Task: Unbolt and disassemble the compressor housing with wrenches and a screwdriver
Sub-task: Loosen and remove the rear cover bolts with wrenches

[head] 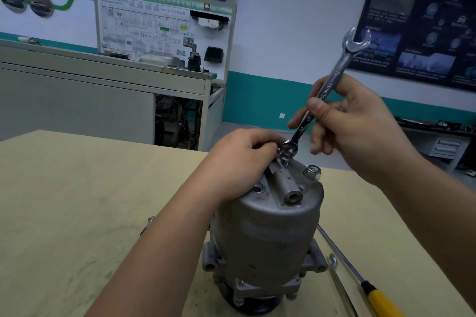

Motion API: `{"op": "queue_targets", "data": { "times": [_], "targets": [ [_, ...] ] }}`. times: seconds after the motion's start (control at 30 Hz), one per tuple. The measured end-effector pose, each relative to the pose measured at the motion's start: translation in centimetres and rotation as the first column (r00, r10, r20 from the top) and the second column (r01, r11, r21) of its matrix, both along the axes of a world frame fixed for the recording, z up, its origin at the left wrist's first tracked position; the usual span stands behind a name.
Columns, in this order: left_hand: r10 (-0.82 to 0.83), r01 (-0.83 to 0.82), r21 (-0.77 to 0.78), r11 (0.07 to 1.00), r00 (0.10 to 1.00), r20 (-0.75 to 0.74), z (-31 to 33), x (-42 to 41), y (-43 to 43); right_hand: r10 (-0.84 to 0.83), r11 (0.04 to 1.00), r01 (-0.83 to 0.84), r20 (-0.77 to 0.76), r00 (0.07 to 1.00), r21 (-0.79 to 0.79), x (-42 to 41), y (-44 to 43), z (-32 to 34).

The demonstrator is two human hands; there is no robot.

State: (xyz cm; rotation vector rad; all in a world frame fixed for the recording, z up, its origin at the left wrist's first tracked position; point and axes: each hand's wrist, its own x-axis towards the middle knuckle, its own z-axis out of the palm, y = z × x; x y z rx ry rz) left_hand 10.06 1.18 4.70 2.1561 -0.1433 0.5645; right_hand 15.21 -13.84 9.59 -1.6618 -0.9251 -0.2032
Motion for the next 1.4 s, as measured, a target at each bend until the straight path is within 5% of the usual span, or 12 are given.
{"op": "queue_targets", "data": {
  "times": [0.13, 0.4, 0.63, 0.87, 1.0, 1.1, 1.27, 1.4],
  "targets": [
    [-0.015, 0.015, 0.017, 1.000, 1.000, 0.004, 0.0, 0.0, 0.0, 0.044, 0.999, -0.044, -0.128, 0.991, 0.000, 0.4, 0.5, 0.5],
    [-0.027, 0.027, 0.021, 0.999, 1.000, 0.012, 0.1, 0.0, 0.1, -0.093, 0.950, 0.103, 0.048, 0.995, -0.295, 0.5, 0.9, 1.7],
    [-0.014, 0.014, 0.017, 1.000, 1.000, 0.014, -0.1, 0.1, 0.1, -0.007, 0.969, 0.003, -0.016, 1.000, -0.247, -0.1, 1.7, 1.8],
    [-0.015, 0.014, 0.017, 1.000, 1.000, 0.025, -0.2, 0.4, 0.3, 0.053, 0.936, -0.018, 0.087, 0.995, -0.353, -0.7, 1.8, 1.7],
    [-0.013, 0.013, 0.003, 1.000, 1.000, 0.016, -0.3, 0.3, 0.2, 0.033, 0.976, -0.028, 0.021, 0.999, -0.218, -0.3, 0.8, 1.2],
    [-0.017, 0.016, 0.036, 0.999, 1.000, 0.026, -0.3, 0.2, 0.3, 0.097, 0.994, -0.094, -0.069, 0.993, 0.053, 0.0, -0.2, 0.8],
    [-0.024, 0.023, 0.040, 0.999, 1.000, 0.011, -0.2, 0.3, 0.1, 0.142, 0.943, -0.095, -0.127, 0.982, 0.320, 0.3, -2.2, -0.7],
    [0.032, -0.017, 0.187, 0.982, 0.997, -0.076, 1.5, 0.7, -0.1, 0.157, 0.894, -0.043, -0.223, 0.962, 0.446, -0.1, -4.1, -3.0]
  ]
}}
